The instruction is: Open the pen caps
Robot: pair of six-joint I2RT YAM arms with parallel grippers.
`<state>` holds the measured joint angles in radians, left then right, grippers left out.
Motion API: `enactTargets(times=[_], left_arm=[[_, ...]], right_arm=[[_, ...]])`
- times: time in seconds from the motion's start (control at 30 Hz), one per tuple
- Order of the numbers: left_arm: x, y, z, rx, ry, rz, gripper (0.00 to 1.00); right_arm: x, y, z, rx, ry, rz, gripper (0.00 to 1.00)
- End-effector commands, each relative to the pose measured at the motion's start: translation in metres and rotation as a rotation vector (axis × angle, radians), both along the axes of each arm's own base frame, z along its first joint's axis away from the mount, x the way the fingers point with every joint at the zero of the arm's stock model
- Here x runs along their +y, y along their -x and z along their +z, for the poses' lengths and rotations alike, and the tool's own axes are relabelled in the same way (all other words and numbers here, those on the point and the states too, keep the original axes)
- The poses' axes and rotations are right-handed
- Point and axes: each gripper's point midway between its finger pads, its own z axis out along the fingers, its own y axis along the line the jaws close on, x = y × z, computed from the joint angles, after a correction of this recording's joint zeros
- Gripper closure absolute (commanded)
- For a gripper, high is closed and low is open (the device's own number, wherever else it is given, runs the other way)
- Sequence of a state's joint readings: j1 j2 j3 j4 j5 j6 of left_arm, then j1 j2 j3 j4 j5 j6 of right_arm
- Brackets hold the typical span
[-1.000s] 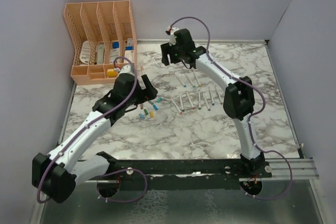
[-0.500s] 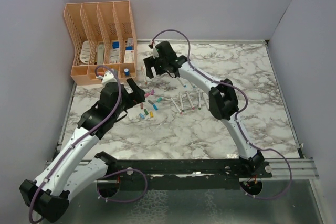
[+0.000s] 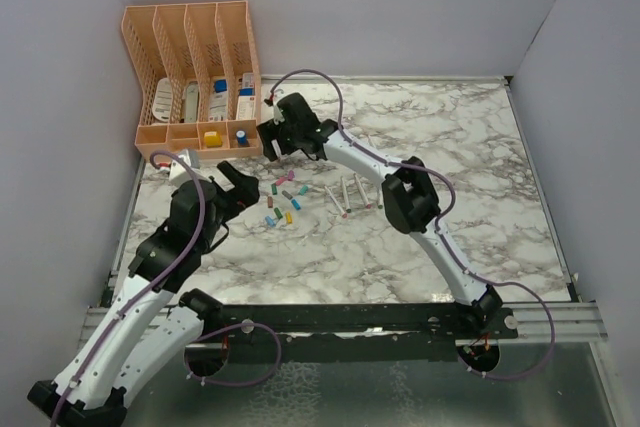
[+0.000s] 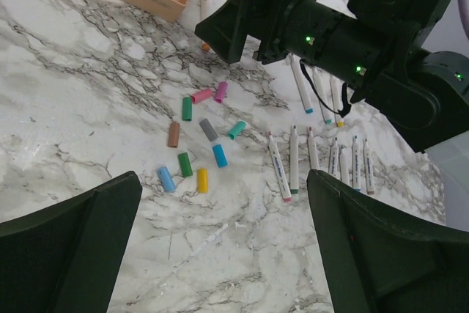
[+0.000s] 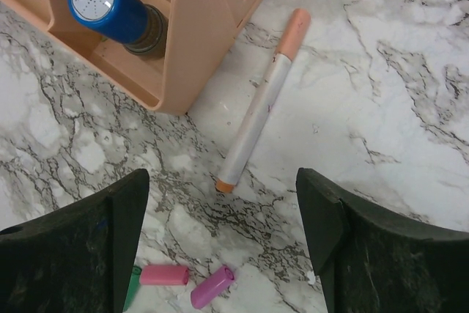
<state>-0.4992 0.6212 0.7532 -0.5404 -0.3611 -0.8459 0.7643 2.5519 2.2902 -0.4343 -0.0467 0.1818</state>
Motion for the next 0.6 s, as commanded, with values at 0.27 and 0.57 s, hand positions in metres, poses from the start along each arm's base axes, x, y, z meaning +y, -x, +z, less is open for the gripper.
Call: enactTargets(times=[0.27, 0.57], left_arm=[[0.032, 0.014, 0.011, -0.057, -0.004, 0.123, 0.01], [0.040, 0.019, 0.014, -0.070, -0.007, 0.149, 0.01]], right_arm=[[0.013, -0.020, -0.012, -0.112, 0.021, -0.054, 0.24], [0.022, -0.019, -0.024, -0.120, 0.030, -0.036, 0.32]])
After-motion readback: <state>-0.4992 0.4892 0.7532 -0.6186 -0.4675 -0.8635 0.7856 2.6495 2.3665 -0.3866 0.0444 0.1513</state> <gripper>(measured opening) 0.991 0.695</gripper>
